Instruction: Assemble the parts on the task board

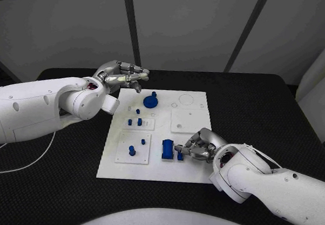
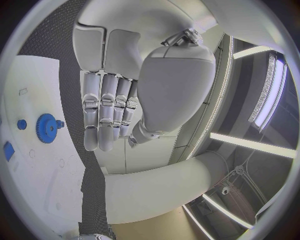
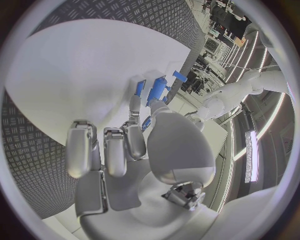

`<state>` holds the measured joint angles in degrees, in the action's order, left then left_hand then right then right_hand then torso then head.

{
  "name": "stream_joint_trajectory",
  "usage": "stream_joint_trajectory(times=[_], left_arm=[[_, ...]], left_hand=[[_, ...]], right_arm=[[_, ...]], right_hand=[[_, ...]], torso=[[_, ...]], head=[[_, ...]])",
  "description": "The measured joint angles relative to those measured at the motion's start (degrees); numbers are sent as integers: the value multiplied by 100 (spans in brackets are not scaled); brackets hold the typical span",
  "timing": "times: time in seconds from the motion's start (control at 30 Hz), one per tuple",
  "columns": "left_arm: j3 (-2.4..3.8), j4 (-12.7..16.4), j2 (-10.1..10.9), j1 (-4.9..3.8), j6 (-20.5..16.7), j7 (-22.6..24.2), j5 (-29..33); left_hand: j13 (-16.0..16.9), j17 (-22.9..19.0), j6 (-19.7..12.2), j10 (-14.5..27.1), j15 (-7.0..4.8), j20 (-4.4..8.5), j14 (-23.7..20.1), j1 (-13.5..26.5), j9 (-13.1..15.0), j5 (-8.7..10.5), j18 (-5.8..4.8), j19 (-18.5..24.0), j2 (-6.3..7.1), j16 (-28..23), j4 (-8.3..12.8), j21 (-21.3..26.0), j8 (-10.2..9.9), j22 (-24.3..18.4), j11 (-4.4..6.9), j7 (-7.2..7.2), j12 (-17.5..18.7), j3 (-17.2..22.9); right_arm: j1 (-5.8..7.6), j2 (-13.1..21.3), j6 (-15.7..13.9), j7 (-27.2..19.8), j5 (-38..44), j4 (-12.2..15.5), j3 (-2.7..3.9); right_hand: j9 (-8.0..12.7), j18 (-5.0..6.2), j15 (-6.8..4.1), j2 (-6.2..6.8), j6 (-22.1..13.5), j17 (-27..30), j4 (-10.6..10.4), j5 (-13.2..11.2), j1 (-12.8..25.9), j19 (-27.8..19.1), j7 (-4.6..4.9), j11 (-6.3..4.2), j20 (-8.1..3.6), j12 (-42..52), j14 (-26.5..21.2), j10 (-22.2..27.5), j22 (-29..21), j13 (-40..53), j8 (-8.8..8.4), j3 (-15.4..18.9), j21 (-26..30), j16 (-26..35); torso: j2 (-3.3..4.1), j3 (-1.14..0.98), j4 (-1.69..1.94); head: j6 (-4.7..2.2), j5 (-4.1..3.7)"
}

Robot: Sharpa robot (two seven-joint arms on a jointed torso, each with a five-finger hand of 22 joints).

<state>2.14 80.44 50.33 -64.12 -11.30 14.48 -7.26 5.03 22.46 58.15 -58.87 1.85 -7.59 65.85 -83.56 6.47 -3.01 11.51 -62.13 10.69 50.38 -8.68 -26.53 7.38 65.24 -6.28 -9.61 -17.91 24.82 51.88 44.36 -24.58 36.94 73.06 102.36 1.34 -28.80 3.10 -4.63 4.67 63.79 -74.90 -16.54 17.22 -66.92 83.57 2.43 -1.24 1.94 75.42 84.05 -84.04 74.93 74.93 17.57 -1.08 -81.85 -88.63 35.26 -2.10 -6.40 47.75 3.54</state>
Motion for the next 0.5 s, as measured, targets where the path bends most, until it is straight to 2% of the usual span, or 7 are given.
stream_joint_trajectory(times=[0.1,0.2,0.33,0.5], left_arm=[[0,0,0,0,0,0,0],[0,0,0,0,0,-1,0],[0,0,3,0,0,-1,0],[0,0,8,0,0,-2,0]], left_hand=[[0,0,0,0,0,0,0,0,0,0,0,0,0,0,0,0,0,0,0,0,0,0],[0,0,0,0,0,0,0,0,0,0,0,0,0,0,0,0,0,0,0,0,0,0],[0,0,0,0,0,0,0,0,0,0,0,0,0,0,0,0,0,0,0,0,0,0],[0,0,0,0,0,0,0,0,0,0,0,0,0,0,0,0,0,1,0,0,0,0]], right_arm=[[-2,12,0,-13,-1,11,-1],[-2,38,-2,-26,-1,29,-2],[-4,121,0,-67,6,69,-3],[-4,232,59,-159,23,137,-4]], right_hand=[[-17,1,0,-23,-1,0,1,-118,36,0,-1,0,0,0,0,0,0,0,0,92,0,0],[-17,0,0,-23,-1,0,-13,-134,36,0,-1,0,0,0,0,0,0,0,0,107,0,0],[-40,0,0,-39,-1,0,55,-234,13,0,-1,0,0,0,0,0,0,0,28,175,0,0],[-73,0,0,-35,-28,0,175,-512,-341,0,12,0,0,0,0,0,-1,0,35,295,0,0]], torso=[[-2,-1,0],[-3,-1,0],[-3,-3,-1],[-4,-4,-1]], head=[[-1,3],[-3,4],[-7,13],[-7,18]])
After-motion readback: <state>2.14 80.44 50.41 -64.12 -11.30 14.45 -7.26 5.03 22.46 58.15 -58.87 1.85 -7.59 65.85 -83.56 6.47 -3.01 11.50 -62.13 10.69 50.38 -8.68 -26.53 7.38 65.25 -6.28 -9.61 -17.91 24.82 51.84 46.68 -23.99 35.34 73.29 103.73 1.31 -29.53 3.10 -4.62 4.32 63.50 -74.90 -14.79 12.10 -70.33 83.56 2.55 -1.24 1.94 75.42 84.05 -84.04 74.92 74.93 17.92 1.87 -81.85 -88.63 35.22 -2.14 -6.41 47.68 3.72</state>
